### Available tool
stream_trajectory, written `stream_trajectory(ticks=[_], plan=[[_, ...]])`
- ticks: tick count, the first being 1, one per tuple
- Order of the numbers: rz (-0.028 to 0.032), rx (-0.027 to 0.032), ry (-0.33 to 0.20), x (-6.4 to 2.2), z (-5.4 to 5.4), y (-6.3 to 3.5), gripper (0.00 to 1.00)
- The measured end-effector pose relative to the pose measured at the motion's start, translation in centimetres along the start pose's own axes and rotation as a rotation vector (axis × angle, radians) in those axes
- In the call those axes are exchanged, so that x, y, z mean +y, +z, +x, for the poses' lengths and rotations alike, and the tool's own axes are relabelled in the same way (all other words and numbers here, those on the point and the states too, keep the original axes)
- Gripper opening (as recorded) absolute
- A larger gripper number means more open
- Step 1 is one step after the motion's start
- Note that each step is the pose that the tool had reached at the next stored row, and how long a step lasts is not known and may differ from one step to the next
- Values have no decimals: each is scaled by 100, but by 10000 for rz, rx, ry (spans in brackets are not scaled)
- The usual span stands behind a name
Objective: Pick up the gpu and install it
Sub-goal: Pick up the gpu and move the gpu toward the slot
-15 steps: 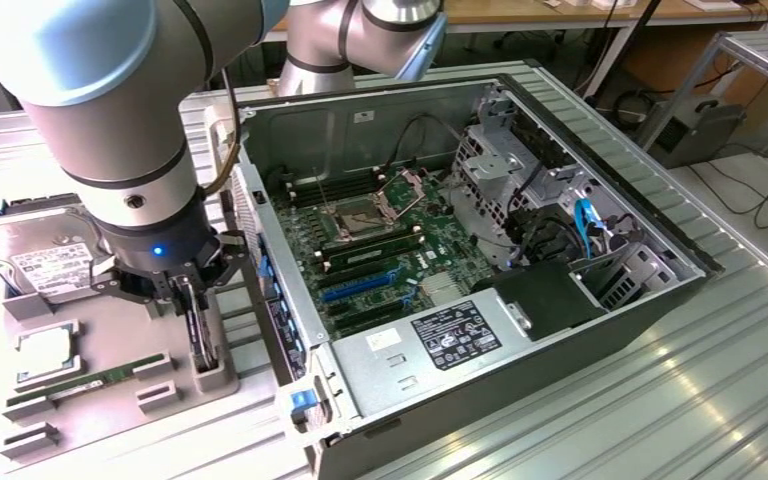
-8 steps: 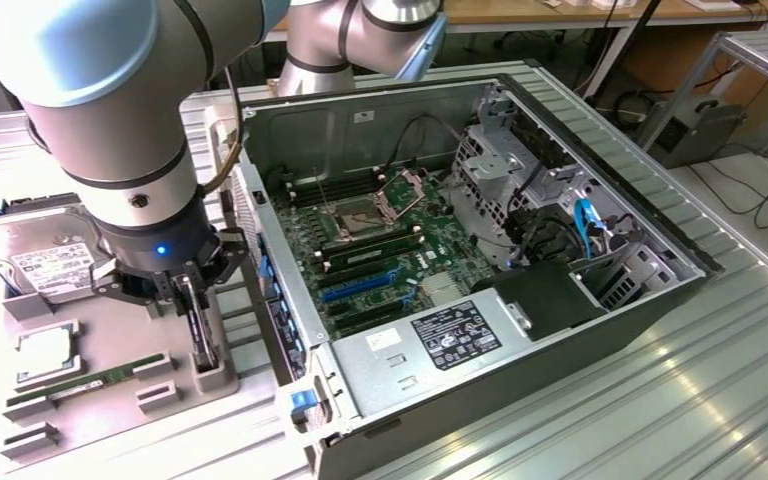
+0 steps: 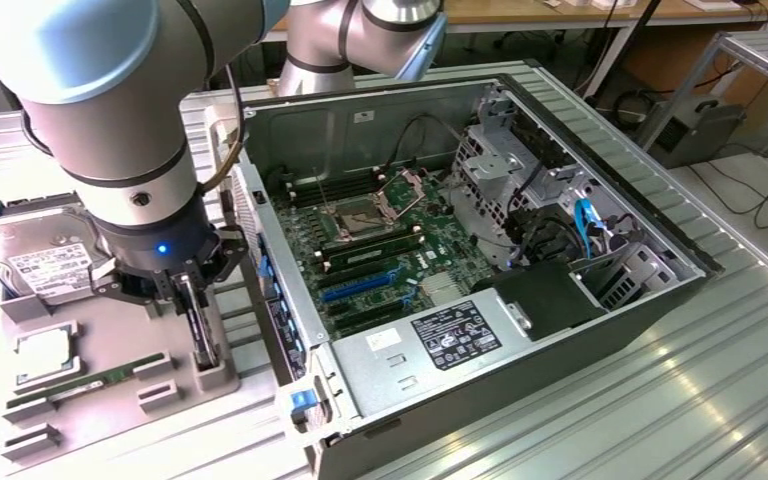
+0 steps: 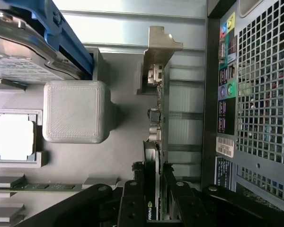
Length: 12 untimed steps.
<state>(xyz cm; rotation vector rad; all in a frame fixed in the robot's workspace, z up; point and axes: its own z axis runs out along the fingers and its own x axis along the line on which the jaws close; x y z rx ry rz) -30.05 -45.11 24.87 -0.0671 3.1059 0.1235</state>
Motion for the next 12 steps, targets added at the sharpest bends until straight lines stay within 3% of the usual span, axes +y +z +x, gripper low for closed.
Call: stream_trajectory(ticks=[5,12], plan=[[3,-8,90,-20,-1,-80,26],[4,-5,98,-1,-12,-405,26]])
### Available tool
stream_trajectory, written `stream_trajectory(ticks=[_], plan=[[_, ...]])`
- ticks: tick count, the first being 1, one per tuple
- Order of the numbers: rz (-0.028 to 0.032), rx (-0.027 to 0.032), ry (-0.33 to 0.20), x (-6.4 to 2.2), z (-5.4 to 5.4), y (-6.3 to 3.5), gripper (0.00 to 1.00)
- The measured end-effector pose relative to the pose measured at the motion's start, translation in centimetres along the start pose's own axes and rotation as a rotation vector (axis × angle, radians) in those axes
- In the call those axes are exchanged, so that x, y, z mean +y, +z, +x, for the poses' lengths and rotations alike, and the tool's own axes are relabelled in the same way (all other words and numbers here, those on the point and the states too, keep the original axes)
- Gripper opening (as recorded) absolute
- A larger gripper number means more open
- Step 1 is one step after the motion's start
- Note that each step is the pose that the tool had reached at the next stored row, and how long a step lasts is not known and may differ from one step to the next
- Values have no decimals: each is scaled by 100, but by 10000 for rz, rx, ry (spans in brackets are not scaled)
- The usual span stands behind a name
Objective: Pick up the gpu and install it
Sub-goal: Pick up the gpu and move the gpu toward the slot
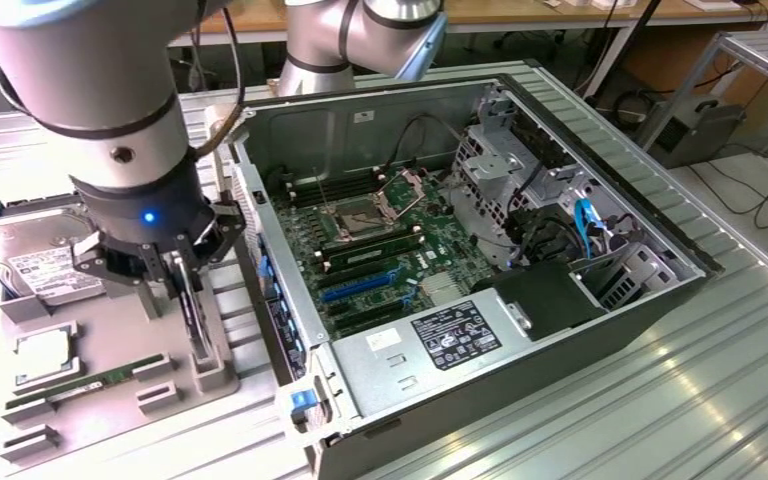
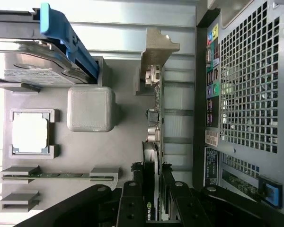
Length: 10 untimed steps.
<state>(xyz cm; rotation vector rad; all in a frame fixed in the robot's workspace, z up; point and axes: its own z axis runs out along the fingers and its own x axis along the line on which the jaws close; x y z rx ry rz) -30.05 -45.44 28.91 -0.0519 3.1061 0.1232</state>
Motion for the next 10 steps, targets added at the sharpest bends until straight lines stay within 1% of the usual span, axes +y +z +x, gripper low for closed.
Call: stream_trajectory(ticks=[3,4,5,7,9,10], plan=[[-1,2,1,0,-8,-244,26],[-1,4,1,-5,-10,-309,26],[-1,6,1,-8,-12,-349,26],[0,15,2,-23,-19,-475,26],[-1,22,3,-36,-24,-573,26],[-1,30,3,-49,-32,-673,26]])
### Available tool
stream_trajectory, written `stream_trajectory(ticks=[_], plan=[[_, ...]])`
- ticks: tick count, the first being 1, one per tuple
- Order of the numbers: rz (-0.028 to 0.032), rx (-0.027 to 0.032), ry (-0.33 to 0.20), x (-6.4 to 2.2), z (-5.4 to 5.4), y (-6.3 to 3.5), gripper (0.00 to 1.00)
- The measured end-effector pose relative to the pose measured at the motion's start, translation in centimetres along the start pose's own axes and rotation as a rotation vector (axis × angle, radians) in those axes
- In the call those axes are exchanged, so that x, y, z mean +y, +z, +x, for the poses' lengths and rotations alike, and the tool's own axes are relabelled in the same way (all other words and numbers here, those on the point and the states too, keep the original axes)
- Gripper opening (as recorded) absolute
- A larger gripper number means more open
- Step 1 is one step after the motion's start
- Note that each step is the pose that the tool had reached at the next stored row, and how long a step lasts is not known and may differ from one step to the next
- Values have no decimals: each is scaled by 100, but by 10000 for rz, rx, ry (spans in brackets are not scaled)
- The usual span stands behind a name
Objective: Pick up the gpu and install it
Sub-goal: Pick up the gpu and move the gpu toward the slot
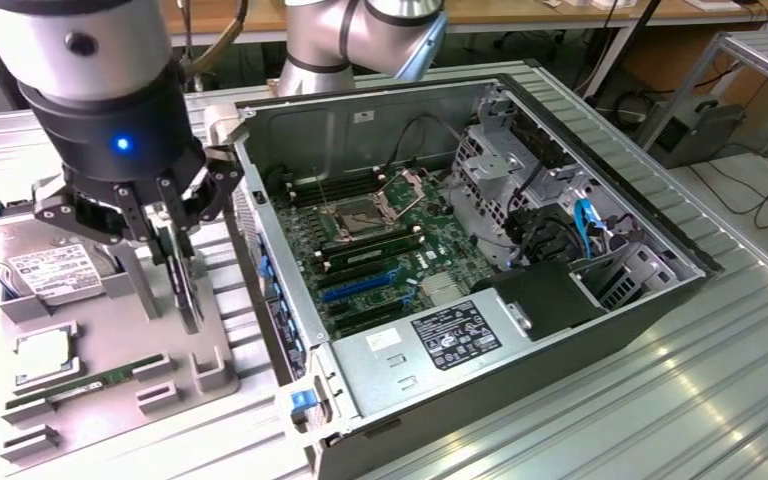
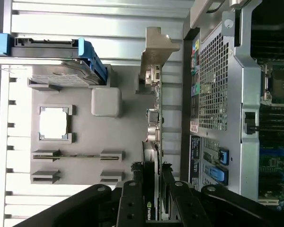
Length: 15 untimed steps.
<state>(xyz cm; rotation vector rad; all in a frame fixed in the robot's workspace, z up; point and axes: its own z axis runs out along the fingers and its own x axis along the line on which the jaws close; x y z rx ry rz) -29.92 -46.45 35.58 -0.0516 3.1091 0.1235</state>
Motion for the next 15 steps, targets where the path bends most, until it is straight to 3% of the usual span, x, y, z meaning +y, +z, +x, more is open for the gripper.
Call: stream_trajectory(ticks=[7,15], plan=[[-3,83,6,-47,-115,-343,26],[-10,273,21,-96,-431,-720,26]])
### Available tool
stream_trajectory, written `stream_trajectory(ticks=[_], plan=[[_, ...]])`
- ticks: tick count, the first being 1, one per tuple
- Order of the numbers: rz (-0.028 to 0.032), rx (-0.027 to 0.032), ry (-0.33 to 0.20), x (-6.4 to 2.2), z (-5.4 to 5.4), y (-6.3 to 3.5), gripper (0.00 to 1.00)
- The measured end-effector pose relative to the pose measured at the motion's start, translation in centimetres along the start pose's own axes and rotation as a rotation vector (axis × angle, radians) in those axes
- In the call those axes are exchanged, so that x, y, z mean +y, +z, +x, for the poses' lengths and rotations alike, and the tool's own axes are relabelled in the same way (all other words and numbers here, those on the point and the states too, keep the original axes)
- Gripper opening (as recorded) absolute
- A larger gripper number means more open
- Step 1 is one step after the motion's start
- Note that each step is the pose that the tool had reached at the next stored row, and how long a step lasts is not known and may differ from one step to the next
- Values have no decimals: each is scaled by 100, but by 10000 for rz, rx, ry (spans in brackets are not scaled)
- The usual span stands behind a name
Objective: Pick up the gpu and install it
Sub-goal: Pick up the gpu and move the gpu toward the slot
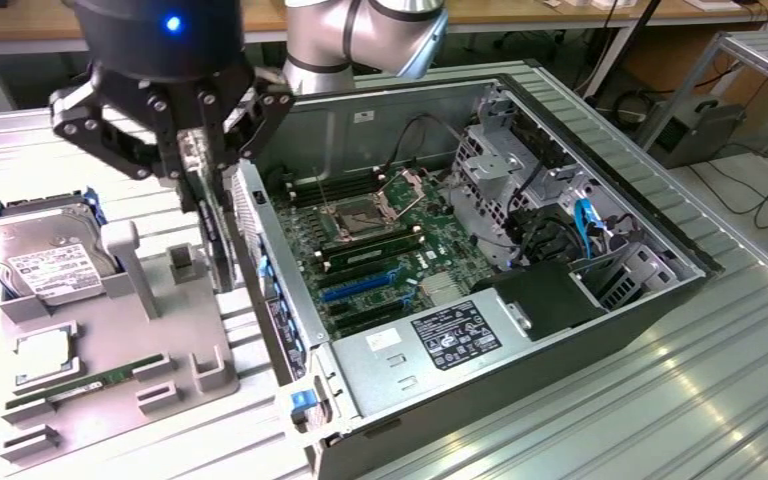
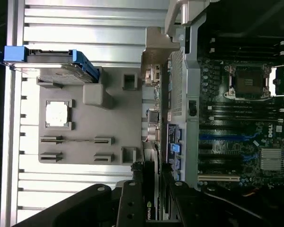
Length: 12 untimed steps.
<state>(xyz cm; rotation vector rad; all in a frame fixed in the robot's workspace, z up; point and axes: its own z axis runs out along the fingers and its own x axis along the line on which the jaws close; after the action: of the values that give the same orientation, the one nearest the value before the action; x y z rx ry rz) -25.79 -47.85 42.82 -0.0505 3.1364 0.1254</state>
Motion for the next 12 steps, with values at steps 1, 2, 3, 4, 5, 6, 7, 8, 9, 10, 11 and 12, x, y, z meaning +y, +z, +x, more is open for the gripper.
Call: stream_trajectory(ticks=[1,2,3,4,5,6,7,8,9,10,11,12], plan=[[-1,23,2,-4,-41,-44,26],[-3,49,6,-6,-86,-89,26],[-5,76,7,-8,-134,-137,26],[-7,105,8,-9,-179,-181,26],[-9,133,11,-9,-225,-217,26],[-14,157,14,-8,-271,-242,26],[-18,174,15,-9,-317,-256,26],[-19,190,16,-10,-363,-267,26],[-21,200,16,-11,-405,-271,26],[-23,210,18,-12,-451,-272,26],[-25,218,19,-14,-499,-272,26],[-25,225,18,-16,-546,-272,26]])
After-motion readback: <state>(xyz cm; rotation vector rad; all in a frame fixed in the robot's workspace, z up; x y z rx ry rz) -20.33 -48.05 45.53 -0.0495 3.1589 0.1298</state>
